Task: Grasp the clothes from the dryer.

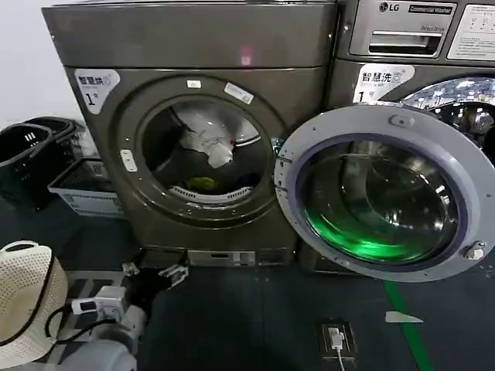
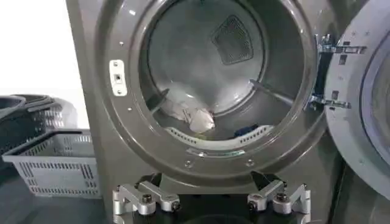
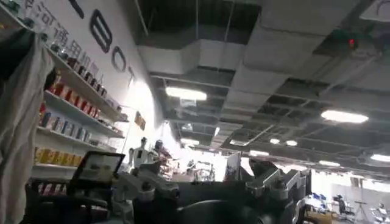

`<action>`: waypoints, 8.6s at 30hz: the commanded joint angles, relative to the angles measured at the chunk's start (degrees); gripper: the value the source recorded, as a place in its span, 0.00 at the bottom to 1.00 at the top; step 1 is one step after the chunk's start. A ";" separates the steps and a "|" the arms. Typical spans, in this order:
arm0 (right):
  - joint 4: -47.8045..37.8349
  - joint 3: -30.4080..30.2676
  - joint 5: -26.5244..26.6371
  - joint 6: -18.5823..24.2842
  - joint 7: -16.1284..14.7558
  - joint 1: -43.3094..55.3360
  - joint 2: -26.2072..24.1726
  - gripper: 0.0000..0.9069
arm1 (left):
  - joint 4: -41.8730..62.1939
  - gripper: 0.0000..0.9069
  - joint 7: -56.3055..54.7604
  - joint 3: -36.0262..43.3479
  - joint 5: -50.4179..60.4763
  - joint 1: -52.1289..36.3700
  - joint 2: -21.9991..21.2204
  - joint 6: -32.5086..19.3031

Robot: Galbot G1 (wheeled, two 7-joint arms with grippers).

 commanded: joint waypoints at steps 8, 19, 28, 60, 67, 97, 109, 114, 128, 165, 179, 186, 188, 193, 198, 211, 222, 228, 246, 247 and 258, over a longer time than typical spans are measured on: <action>0.58 0.11 0.72 0.20 0.02 0.05 0.44 1.00 | 0.74 1.00 -0.85 1.04 1.28 -0.41 0.24 2.81; 0.80 0.00 0.68 0.18 -0.05 0.10 0.58 1.00 | 0.67 1.00 1.02 -0.05 1.03 -1.15 0.31 2.81; 1.00 -0.16 0.75 0.17 0.04 0.21 0.65 1.00 | 1.33 1.00 0.00 0.15 0.24 -1.12 0.14 2.81; 1.23 -0.74 0.59 0.22 -0.06 0.52 1.10 1.00 | 1.61 1.00 0.14 0.38 1.22 -1.00 0.22 2.81; 1.66 -1.35 0.56 0.21 -0.07 0.85 1.24 1.00 | 1.35 1.00 0.09 0.19 1.32 -0.82 0.35 2.81; 1.11 -2.05 0.43 1.91 -0.35 0.96 1.99 1.00 | 2.31 1.00 -0.33 0.10 2.18 -2.36 -0.04 2.81; 1.85 -2.07 0.52 2.17 -0.63 0.83 2.01 1.00 | 15.91 1.00 0.82 0.07 8.23 -14.82 -0.11 -1.15; 2.17 -2.52 0.55 2.60 -0.71 0.95 2.26 1.00 | 22.44 1.00 4.85 0.20 14.04 -20.32 -0.18 -2.42; 3.11 -4.38 0.39 3.05 -1.47 1.59 2.82 1.00 | 32.75 1.00 38.32 -2.16 53.57 -30.54 0.94 -16.28; 5.68 -7.39 -0.89 2.55 -1.28 2.49 2.99 1.00 | 40.52 1.00 75.28 2.24 74.21 -41.06 8.29 -57.73; 5.67 -7.84 -1.36 2.70 -1.18 2.68 3.07 1.00 | 47.92 1.00 75.30 4.19 73.44 -40.49 6.69 -57.32; 5.89 -8.38 -2.20 2.71 -1.06 3.04 3.18 1.00 | 49.07 1.00 75.30 4.15 73.41 -40.26 6.93 -57.24; 5.99 -8.53 -2.23 2.71 -1.06 3.09 3.16 1.00 | 49.45 1.00 75.28 3.97 73.49 -39.99 6.86 -57.05; 6.09 -8.44 -2.22 2.59 -1.07 2.93 2.73 1.00 | 50.77 1.00 75.25 3.78 72.76 -39.35 6.86 -56.12; 6.35 -8.83 -2.26 2.59 -1.08 3.13 2.95 1.00 | 53.70 1.00 75.17 3.57 71.60 -39.12 6.78 -53.91; 6.30 -8.94 -2.23 2.65 -1.07 3.12 2.87 1.00 | 57.35 0.00 75.17 3.53 70.71 -40.12 6.62 -52.83; 6.24 -9.43 -2.29 2.70 -1.07 3.39 2.96 1.00 | 57.00 0.00 75.16 3.04 68.85 -40.46 6.88 -51.21; 6.22 -9.70 -2.31 2.73 -1.04 3.50 2.89 1.00 | 56.19 0.00 75.14 2.91 65.51 -40.43 7.04 -48.51; 6.28 -10.42 -2.42 2.85 -1.02 3.85 2.85 1.00 | 53.16 0.00 75.11 1.75 61.00 -40.19 7.28 -45.86; 6.19 -10.38 -2.43 2.89 -1.00 3.82 2.86 1.00 | 53.06 0.00 75.11 1.71 60.74 -40.19 7.24 -45.87; 7.01 -10.22 0.04 1.35 -1.08 3.36 3.49 1.00 | 49.16 0.00 63.16 -2.31 47.46 -39.52 6.04 -42.82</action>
